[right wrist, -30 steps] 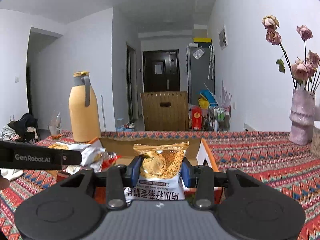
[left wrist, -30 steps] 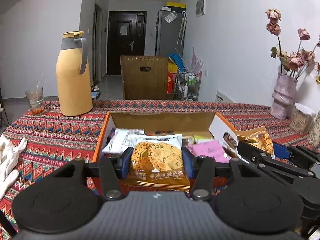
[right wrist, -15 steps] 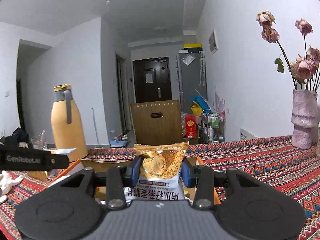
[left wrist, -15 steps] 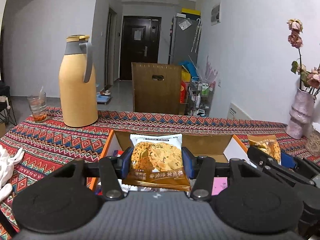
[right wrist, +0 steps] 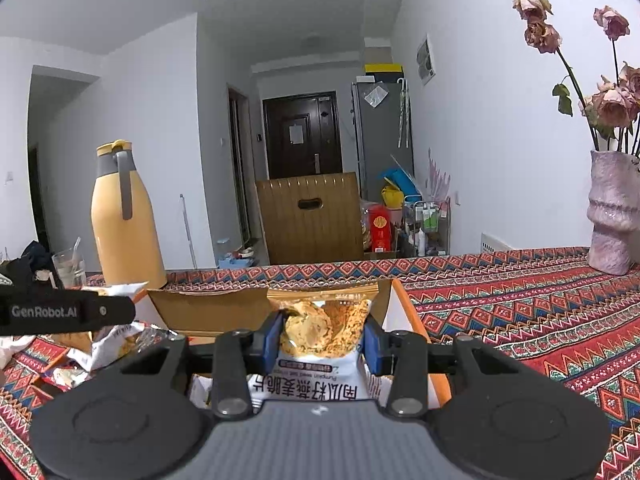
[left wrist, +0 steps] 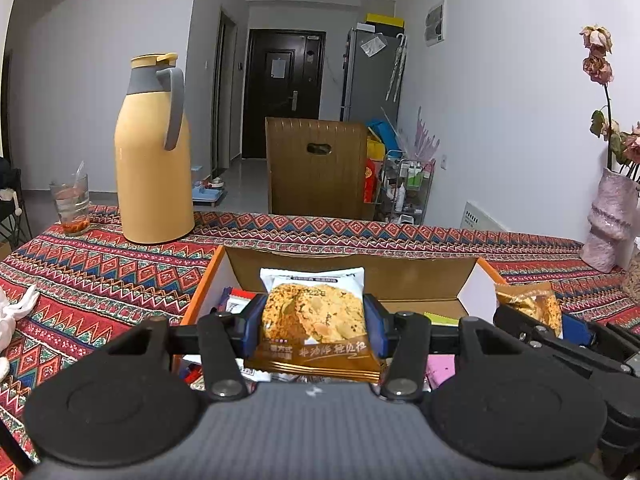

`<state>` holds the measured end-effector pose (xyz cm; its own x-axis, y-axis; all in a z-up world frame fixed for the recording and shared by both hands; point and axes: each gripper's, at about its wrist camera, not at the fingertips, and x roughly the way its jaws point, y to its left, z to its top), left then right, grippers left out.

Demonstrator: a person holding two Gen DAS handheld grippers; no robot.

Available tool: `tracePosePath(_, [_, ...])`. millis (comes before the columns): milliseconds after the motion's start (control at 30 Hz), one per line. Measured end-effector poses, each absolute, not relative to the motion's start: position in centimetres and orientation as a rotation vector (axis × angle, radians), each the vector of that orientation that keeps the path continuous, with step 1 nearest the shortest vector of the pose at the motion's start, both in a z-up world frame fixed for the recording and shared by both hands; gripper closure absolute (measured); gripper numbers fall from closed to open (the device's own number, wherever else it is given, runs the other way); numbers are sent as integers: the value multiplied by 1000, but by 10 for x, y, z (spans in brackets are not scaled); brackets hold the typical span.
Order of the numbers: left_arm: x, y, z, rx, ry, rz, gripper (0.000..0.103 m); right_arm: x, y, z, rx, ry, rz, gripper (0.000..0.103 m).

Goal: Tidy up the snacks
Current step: 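Carry both oat crisp packets over the box and open both grippers, then withdraw both tools from the box toward the remaining packets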

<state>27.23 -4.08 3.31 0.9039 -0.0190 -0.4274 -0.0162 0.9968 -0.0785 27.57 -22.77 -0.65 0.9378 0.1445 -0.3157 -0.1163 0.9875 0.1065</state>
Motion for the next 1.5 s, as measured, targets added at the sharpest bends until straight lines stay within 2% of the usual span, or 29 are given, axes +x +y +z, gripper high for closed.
tracePosePath(67, [272,-39,33,-86,439,0,48,276,-228,-7,87,334,126,62])
tracePosePath(100, [271,-38,32,-89,439,1,45,276,-229,-7,88,338,123,57])
tracePosePath(133, [271,-37,32,-94,437,2,39,276,-229,-7,91,339,118,51])
tracePosePath(167, [270,-36,32,-99,432,7,29,275,-231,-7,95,333,108,38])
tracePosePath(200, [269,-35,33,-103,427,14,24,274,-232,-7,99,328,100,21])
tracePosePath(267, [267,-32,34,-110,412,29,14,271,-235,-6,110,318,92,3])
tracePosePath(300, [266,-31,34,-115,409,29,12,270,-237,-6,118,316,92,0])
tracePosePath(367, [265,-29,36,-125,401,32,0,269,-239,-6,131,327,98,0])
tracePosePath(1167, [236,-26,59,-93,378,67,0,243,-242,19,105,290,90,0])
tracePosePath(1500, [204,-20,52,-64,420,49,0,208,-237,16,74,338,106,0])
